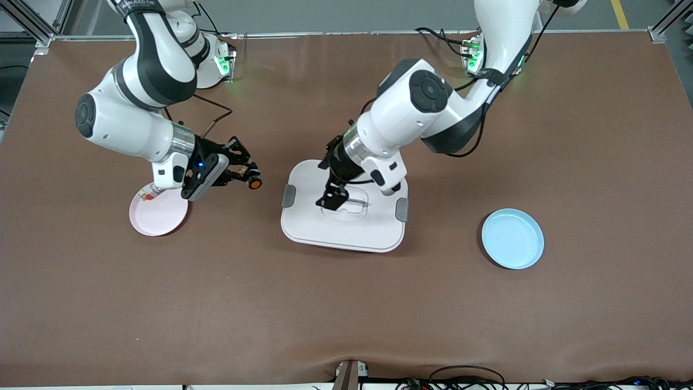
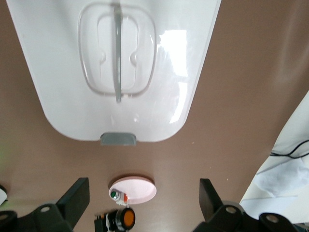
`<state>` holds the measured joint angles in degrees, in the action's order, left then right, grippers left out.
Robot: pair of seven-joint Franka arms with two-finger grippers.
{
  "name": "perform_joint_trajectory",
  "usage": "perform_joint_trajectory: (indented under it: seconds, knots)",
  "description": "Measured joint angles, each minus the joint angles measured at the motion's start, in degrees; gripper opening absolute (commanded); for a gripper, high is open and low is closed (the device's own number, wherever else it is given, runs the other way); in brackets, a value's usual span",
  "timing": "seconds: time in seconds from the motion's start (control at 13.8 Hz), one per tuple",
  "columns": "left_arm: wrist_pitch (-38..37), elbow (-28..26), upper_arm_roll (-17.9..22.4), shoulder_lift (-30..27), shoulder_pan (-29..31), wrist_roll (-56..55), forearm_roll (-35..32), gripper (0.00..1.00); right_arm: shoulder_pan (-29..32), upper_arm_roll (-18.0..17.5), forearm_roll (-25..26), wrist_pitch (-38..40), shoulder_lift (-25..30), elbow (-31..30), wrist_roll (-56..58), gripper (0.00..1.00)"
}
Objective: Transfer orange switch to right arm and place
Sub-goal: 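Open the left gripper and withdraw it while the right gripper pulls away, then lower the switch onto the white plate while the left gripper retracts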
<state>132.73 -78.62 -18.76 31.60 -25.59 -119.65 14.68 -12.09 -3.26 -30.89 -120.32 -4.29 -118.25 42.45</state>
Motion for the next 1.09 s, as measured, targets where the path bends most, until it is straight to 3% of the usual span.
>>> perform_joint_trajectory:
  seconds: [0.22,0.51,0.8,1.09]
  knots:
    - [0.00,-5.12,-0.01,-1.83,2.46,6.33,-0.11,1.00,4.02,0.17,11.18,1.01,-1.18,0.04,8.28,0.00]
    - [-0.02,-16.27,0.01,-9.64,8.27,20.98,-0.17,1.00,6.32,0.17,24.52,1.27,-1.94,0.07,16.11,0.00]
    - [-0.23,-23.69,0.12,-16.03,15.93,41.52,-1.20,1.00,9.92,0.20,29.90,0.43,-3.02,0.08,28.44,0.00]
    - [-0.30,-27.81,0.14,-18.83,20.06,60.36,-9.54,1.00,12.77,0.23,32.66,-4.18,-6.00,-0.12,37.50,0.00]
